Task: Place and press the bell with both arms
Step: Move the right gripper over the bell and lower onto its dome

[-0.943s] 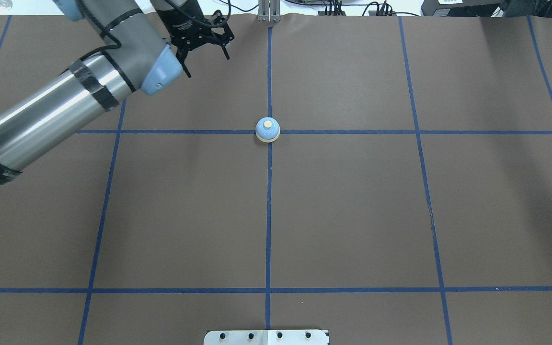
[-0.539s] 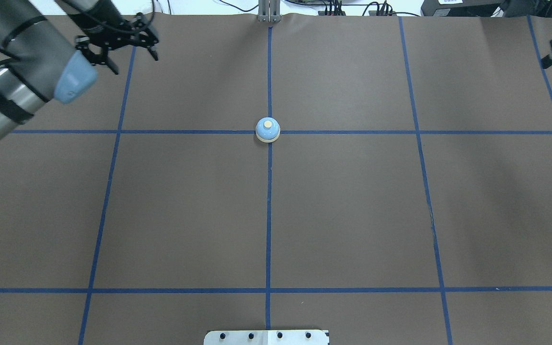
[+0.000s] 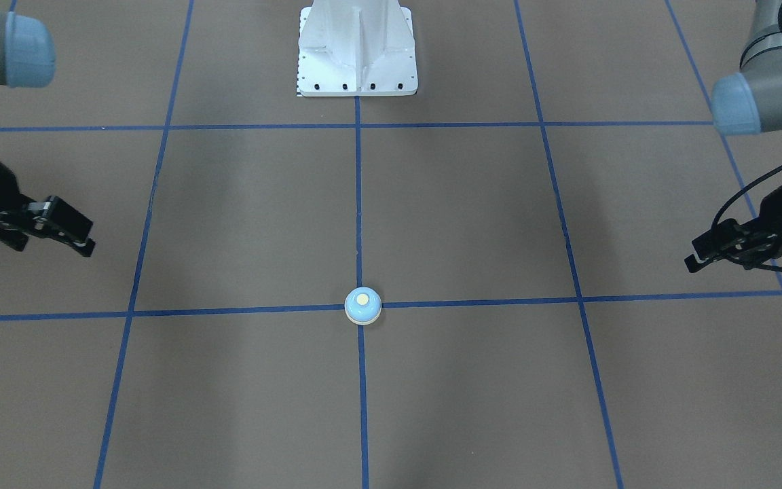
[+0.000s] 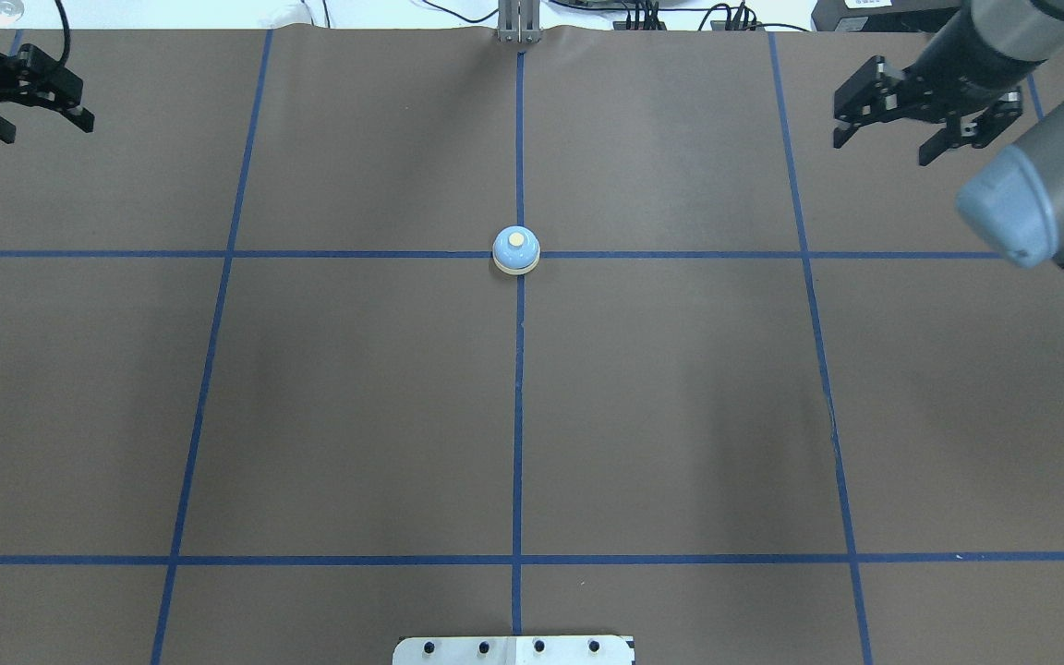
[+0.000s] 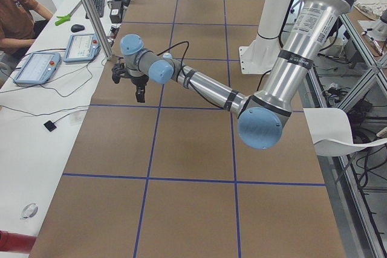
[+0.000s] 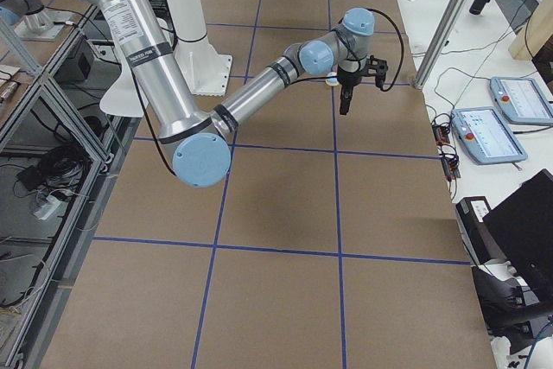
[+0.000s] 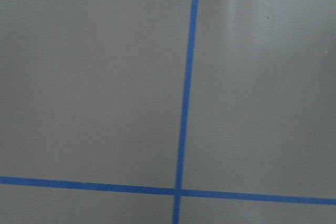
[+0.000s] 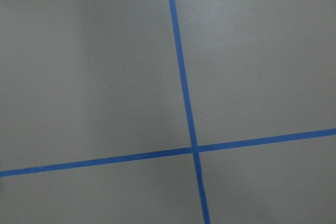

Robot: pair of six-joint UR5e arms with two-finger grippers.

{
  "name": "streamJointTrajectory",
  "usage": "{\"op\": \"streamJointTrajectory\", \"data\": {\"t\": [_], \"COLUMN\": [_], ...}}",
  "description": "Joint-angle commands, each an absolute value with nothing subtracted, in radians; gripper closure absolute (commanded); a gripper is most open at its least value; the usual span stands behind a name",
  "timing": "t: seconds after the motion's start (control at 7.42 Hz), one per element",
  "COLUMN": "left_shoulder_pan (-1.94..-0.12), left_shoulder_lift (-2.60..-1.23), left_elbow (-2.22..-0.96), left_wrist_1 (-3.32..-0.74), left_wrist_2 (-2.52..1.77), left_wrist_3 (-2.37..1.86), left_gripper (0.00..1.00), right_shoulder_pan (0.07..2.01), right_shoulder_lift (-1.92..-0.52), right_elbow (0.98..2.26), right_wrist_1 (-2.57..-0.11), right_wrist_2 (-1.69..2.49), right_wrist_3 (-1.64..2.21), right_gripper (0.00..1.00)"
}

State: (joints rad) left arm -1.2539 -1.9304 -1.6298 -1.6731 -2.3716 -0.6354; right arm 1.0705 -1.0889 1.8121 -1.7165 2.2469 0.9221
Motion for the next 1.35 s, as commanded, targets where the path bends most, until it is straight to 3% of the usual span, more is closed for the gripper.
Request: {"op": "streamJointTrajectory", "data": {"t": [0.0, 0.27, 0.54, 0.94, 1.08, 1.21], "left_shoulder_pan": [-1.278, -1.275, -1.275, -1.272, -1.270, -1.269], "left_shoulder_lift": [-1.859, -1.838, -1.836, -1.829, -1.829, -1.829], "left_elbow": [-1.681, -1.706, -1.706, -1.704, -1.704, -1.701], "left_wrist_1": [-1.672, -1.671, -1.671, -1.671, -1.671, -1.671], "left_wrist_2": [-2.372, -2.370, -2.370, -2.370, -2.370, -2.370], "left_wrist_3": [-0.595, -0.597, -0.595, -0.595, -0.597, -0.597], "left_gripper": [0.00, 0.00, 0.00, 0.00, 0.00, 0.00], "right_shoulder_pan": [0.920, 0.855, 0.812, 0.761, 0.750, 0.735], "right_shoulder_lift": [-0.979, -0.863, -0.796, -0.603, -0.586, -0.584], "right_elbow": [1.789, 1.661, 1.477, 1.245, 1.224, 1.218], "right_wrist_1": [-1.715, -1.674, -1.440, -1.445, -1.445, -1.447], "right_wrist_2": [2.156, 2.103, 2.066, 2.025, 2.013, 2.010], "right_wrist_3": [1.124, 1.228, 1.388, 1.397, 1.422, 1.439], "right_gripper": [0.01, 0.02, 0.07, 0.10, 0.15, 0.27]}}
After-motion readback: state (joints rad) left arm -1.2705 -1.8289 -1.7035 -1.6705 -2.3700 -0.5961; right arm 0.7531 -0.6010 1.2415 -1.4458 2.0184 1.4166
